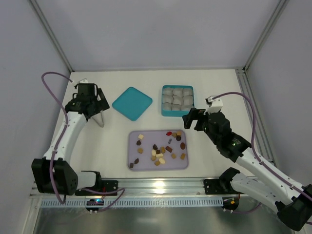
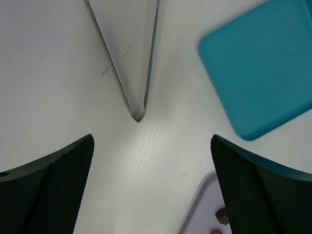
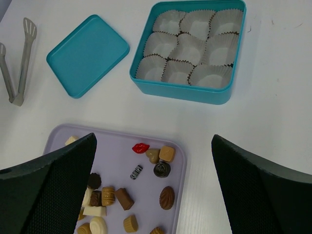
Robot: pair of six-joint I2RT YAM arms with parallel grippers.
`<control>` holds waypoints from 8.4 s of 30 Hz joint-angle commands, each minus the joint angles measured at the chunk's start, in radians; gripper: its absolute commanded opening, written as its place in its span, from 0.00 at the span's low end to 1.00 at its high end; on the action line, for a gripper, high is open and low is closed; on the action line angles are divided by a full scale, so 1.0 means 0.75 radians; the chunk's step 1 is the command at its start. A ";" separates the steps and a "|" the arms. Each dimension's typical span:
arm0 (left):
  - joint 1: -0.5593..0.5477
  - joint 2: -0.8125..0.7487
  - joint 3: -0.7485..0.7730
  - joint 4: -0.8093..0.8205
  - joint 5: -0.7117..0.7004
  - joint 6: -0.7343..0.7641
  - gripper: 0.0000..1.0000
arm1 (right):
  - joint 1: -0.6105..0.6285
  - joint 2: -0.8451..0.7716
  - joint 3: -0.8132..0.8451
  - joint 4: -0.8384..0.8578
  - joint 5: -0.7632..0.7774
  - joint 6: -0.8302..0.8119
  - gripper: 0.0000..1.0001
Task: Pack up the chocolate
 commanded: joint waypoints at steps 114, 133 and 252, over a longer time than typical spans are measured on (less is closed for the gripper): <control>-0.425 -0.097 0.246 -0.445 0.223 0.036 0.47 | 0.002 0.127 0.015 0.011 -0.146 0.080 1.00; -0.998 -0.206 0.062 -0.595 0.184 -0.191 0.44 | 0.002 0.116 0.000 -0.009 -0.160 0.102 1.00; -0.795 1.349 1.631 -0.392 0.100 0.132 0.21 | -0.002 -0.076 0.133 -0.359 -0.138 0.102 1.00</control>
